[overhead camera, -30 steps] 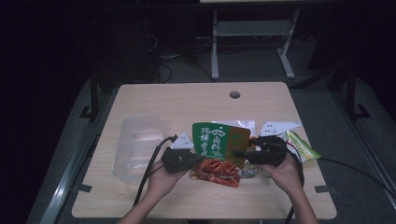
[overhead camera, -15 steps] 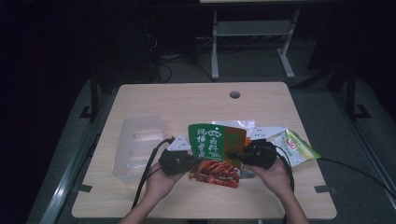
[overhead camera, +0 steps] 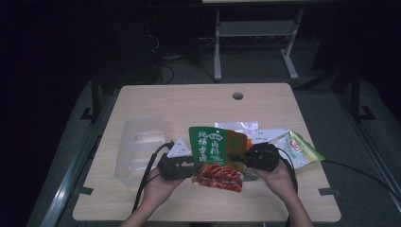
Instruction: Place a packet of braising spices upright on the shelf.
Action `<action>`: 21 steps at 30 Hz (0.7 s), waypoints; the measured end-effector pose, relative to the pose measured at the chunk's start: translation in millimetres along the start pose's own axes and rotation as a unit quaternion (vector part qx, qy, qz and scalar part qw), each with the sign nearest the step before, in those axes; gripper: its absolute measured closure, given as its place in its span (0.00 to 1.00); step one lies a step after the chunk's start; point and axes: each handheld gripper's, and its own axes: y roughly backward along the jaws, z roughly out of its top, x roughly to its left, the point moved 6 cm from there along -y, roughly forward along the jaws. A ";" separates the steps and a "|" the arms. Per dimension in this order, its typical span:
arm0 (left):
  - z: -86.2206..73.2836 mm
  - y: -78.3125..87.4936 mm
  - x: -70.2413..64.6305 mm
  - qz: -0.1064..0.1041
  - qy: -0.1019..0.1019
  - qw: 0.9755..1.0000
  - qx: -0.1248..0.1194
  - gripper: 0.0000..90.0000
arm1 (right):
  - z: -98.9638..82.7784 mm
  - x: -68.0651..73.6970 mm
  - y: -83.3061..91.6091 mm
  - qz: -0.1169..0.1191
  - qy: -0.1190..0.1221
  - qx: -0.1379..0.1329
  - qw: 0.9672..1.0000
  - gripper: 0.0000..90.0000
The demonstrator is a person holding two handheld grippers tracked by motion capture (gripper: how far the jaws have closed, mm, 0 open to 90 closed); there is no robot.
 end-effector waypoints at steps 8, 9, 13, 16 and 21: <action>-5.4 15.4 -9.6 0.013 -0.003 1.000 -0.012 0.51 | 1.2 1.4 0.3 0.004 -0.002 0.001 1.000 0.99; -7.7 19.8 -12.0 0.011 -0.001 1.000 -0.019 0.49 | 1.7 2.6 0.4 0.004 -0.002 0.002 1.000 0.99; -12.5 27.6 -16.8 0.000 0.002 1.000 -0.028 0.45 | 2.9 3.6 0.0 0.002 -0.005 0.003 1.000 0.99; -16.7 33.3 -20.2 -0.010 0.000 0.999 -0.032 0.43 | 3.9 4.4 -0.2 -0.001 -0.005 0.003 1.000 0.99; -24.2 39.3 -25.6 -0.022 -0.001 0.999 -0.048 0.41 | 7.5 5.8 0.9 -0.008 -0.005 -0.005 1.000 0.99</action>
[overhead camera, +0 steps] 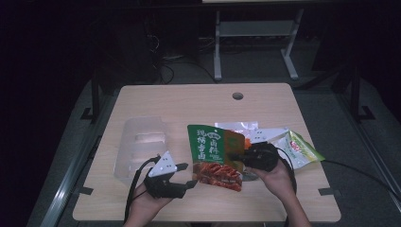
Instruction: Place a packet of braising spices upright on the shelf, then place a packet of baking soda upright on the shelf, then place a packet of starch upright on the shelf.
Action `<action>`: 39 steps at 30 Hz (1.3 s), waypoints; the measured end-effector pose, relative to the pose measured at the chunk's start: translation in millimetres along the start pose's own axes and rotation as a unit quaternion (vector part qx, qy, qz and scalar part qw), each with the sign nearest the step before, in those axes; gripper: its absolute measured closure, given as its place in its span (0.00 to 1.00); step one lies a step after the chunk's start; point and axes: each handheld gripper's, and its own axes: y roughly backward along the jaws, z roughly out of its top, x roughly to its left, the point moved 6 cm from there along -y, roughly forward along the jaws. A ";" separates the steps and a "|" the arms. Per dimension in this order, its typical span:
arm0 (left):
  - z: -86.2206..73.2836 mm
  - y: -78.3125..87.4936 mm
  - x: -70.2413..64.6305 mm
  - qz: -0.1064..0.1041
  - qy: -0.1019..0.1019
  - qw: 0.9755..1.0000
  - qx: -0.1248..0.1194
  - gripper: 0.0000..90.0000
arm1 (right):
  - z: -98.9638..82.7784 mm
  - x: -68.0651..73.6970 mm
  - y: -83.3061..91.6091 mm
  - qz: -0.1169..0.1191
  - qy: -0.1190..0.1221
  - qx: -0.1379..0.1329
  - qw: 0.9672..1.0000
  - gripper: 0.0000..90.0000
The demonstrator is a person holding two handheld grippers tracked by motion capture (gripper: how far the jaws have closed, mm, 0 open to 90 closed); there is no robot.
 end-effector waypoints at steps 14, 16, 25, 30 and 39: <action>-13.1 -0.6 -7.2 -0.033 -0.008 0.999 -0.001 0.35 | 15.8 11.1 0.9 -0.006 0.013 -0.020 1.000 1.00; -12.6 -0.7 -7.9 -0.036 -0.010 0.999 -0.002 0.34 | 15.9 12.3 0.0 -0.005 0.012 -0.020 1.000 1.00; -11.6 -2.6 -13.2 -0.043 -0.016 0.999 0.000 0.33 | 14.7 13.1 -1.2 -0.004 0.009 -0.025 1.000 1.00; -13.7 -5.7 -17.3 -0.049 -0.017 0.999 0.006 0.33 | 14.2 10.3 -0.1 -0.003 0.006 -0.025 1.000 1.00; -14.4 -5.8 -18.2 -0.052 -0.021 0.998 0.009 0.33 | 23.6 14.4 5.3 -0.003 0.002 -0.040 0.999 1.00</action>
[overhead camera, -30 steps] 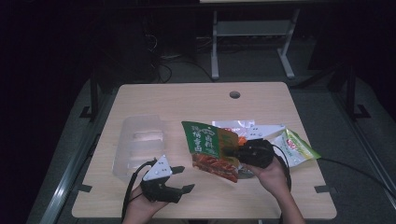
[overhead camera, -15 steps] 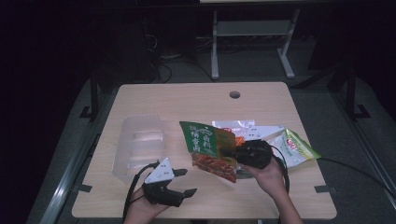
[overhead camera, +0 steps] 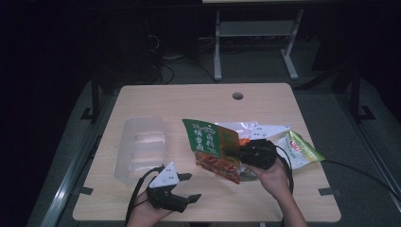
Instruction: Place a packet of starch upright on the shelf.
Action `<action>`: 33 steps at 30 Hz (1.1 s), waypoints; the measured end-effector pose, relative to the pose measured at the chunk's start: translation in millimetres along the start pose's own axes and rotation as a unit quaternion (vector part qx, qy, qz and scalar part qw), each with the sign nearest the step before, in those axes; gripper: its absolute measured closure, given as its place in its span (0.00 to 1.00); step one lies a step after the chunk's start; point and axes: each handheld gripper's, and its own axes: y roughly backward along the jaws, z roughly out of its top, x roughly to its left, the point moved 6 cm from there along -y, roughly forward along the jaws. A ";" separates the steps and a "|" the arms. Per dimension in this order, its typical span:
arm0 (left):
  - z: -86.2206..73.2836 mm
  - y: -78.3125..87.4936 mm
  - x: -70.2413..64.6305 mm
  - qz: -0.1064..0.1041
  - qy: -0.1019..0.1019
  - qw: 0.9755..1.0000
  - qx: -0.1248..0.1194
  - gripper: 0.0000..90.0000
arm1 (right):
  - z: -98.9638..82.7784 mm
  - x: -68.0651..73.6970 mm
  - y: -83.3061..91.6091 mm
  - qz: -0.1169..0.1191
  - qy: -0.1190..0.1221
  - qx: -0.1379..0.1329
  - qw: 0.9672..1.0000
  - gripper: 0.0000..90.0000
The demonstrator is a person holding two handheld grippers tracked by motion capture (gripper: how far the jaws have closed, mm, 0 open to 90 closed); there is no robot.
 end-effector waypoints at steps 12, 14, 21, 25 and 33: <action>1.1 1.0 -8.0 -0.003 -0.002 1.000 0.003 0.31 | 20.2 7.2 11.3 -0.006 0.010 -0.015 1.000 1.00; 0.8 1.8 -8.2 -0.001 -0.002 1.000 0.004 0.31 | 24.3 6.9 12.7 -0.007 0.012 -0.014 1.000 1.00; -7.6 9.9 -8.0 0.003 0.000 1.000 0.008 0.29 | 36.5 7.1 11.1 -0.011 0.014 -0.007 1.000 1.00; -13.4 14.2 -8.7 0.002 -0.001 1.000 0.012 0.29 | 43.6 7.7 5.8 -0.010 0.014 -0.004 1.000 1.00; -14.9 17.1 -11.4 0.002 -0.007 1.000 0.008 0.29 | 64.8 11.4 -4.3 -0.007 0.023 -0.003 1.000 1.00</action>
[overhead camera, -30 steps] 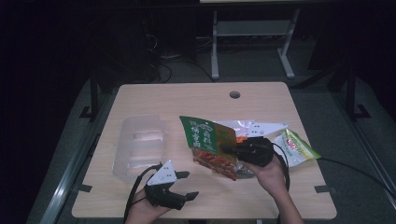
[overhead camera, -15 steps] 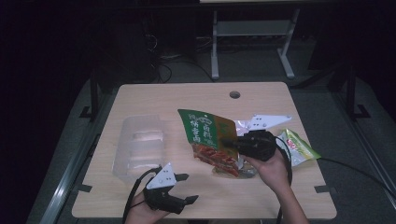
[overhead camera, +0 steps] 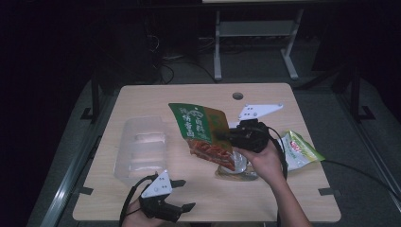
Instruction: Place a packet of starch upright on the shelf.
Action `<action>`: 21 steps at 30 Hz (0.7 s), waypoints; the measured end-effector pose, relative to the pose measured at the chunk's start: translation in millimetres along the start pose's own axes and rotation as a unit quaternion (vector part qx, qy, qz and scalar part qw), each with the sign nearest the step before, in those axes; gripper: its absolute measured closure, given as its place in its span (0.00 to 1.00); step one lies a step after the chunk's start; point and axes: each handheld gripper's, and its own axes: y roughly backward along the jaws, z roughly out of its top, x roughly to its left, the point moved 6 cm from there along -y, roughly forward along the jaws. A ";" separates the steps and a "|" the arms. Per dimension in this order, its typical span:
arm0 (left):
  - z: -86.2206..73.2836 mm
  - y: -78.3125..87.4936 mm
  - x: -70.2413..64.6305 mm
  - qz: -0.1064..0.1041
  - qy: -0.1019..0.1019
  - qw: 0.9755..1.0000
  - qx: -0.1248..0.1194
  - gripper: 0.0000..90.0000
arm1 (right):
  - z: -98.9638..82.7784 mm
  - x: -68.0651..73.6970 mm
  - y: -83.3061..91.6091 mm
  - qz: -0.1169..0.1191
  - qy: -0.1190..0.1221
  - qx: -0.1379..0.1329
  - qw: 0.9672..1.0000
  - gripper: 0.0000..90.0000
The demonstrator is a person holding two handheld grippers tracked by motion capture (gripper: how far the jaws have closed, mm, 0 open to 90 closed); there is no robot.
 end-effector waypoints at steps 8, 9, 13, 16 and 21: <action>-3.7 -2.1 -1.5 -0.002 -0.001 1.000 0.000 0.29 | 24.6 6.5 -18.6 0.013 0.010 -0.004 1.000 1.00; -4.1 -2.4 -1.2 -0.002 0.000 1.000 0.000 0.29 | 27.2 6.5 -21.5 0.015 0.012 -0.004 1.000 1.00; -5.9 -3.0 -0.1 0.000 0.000 1.000 0.004 0.29 | 36.8 6.6 -34.2 0.022 0.016 -0.005 1.000 1.00; -7.5 -3.3 2.2 0.004 -0.008 1.000 0.010 0.29 | 43.1 6.1 -43.9 0.025 0.018 -0.003 1.000 1.00; -8.7 -4.2 3.7 0.002 -0.003 1.000 0.009 0.29 | 54.0 5.6 -59.5 0.036 0.014 -0.007 0.999 1.00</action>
